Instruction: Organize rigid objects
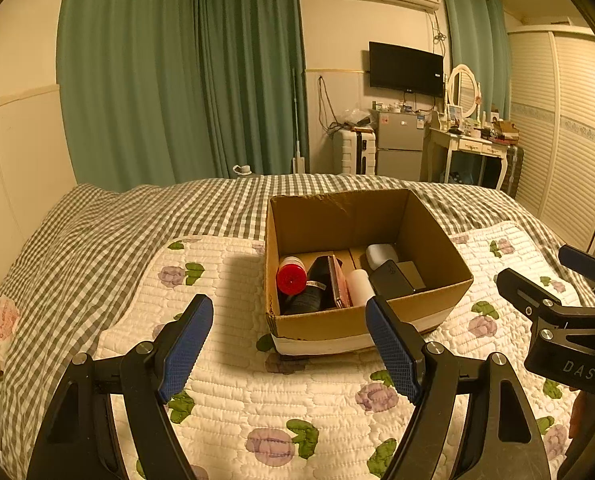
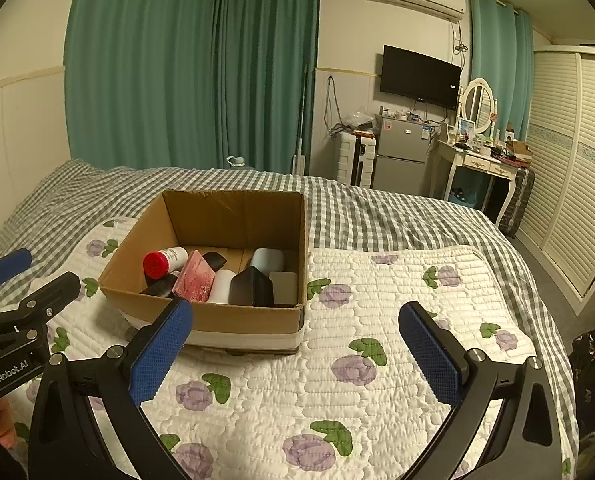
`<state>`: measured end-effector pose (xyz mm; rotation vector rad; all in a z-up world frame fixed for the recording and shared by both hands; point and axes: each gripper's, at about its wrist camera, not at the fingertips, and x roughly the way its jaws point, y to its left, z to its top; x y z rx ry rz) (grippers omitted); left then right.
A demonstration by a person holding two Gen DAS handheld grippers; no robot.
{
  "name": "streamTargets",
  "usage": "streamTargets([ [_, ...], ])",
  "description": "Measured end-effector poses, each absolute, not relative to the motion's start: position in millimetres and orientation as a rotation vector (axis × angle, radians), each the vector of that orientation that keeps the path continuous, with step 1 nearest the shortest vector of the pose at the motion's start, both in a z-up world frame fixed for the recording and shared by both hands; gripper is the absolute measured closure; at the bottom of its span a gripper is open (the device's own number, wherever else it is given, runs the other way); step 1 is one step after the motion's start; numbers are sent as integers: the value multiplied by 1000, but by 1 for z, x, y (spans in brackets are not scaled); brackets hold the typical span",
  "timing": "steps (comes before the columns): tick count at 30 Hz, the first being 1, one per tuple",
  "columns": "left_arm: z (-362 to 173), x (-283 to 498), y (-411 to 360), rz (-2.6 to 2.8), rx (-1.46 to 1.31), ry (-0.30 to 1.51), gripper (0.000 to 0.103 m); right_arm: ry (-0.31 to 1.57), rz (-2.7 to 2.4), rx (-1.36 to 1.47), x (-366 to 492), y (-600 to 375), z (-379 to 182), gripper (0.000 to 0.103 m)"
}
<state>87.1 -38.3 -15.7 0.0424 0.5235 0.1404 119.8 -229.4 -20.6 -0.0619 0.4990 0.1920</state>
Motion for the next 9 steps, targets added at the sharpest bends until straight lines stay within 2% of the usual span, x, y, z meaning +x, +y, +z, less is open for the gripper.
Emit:
streamTargets([
  [9,-19,90,-38,133,48,534,22,503,188,-60,119,-232,-23,0],
])
